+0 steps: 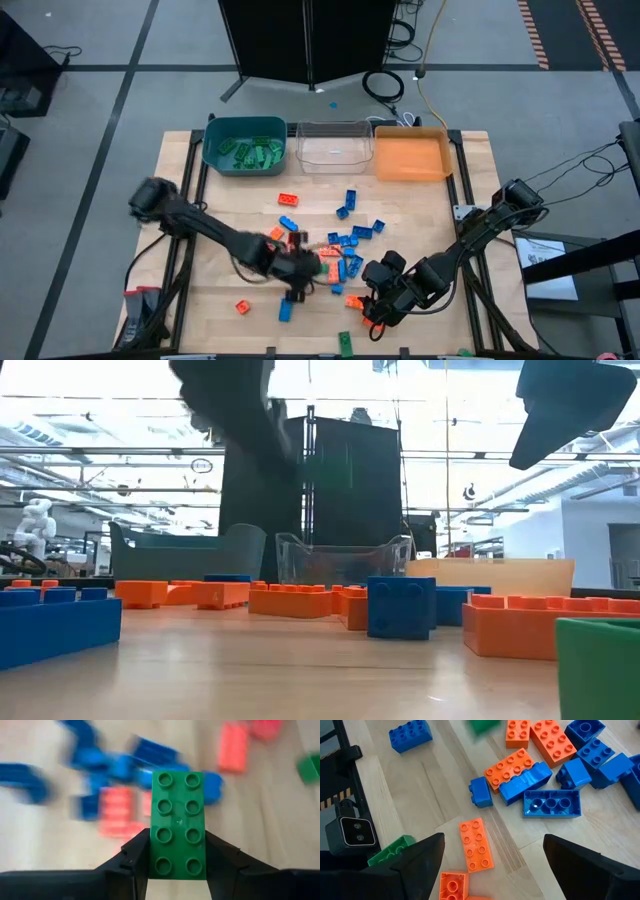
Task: Sort blocks
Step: Put the green game piece into the blue bin
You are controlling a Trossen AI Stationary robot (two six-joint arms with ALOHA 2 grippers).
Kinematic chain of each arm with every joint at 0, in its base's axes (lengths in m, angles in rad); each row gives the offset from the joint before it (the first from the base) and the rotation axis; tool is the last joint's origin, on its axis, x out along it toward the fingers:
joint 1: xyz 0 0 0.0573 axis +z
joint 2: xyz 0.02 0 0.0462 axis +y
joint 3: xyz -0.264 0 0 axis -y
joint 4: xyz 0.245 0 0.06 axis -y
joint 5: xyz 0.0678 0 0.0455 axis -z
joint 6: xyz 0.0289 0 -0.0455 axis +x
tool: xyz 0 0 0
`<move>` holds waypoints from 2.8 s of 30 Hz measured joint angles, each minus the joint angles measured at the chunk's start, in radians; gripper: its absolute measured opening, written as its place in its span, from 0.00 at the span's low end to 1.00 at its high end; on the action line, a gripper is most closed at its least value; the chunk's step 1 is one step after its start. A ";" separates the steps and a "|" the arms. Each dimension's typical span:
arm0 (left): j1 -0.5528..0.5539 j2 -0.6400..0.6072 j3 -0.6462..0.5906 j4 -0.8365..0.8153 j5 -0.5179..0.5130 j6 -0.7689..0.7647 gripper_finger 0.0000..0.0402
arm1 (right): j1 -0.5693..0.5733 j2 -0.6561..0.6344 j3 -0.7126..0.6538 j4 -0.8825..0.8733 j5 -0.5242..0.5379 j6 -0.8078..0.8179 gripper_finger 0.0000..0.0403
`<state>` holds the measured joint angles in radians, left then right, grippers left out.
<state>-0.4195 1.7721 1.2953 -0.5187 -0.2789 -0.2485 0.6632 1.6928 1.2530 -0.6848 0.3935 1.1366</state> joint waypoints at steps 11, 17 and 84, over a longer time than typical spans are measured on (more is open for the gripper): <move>0.224 -0.429 0.002 -0.425 -0.547 -0.201 0.36 | 0.000 0.000 0.000 -0.003 0.005 -0.004 0.83; 0.479 -0.550 -0.015 -0.499 -0.616 -0.153 0.36 | 0.000 0.000 0.000 -0.002 0.019 -0.004 0.83; 0.415 -0.768 -0.381 0.149 0.338 -0.139 0.82 | 0.045 0.290 0.000 0.418 -0.348 -0.203 0.83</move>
<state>-0.0048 1.0043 0.9146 -0.3698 0.0590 -0.3870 0.7086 1.9831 1.2529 -0.2670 0.0452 0.9337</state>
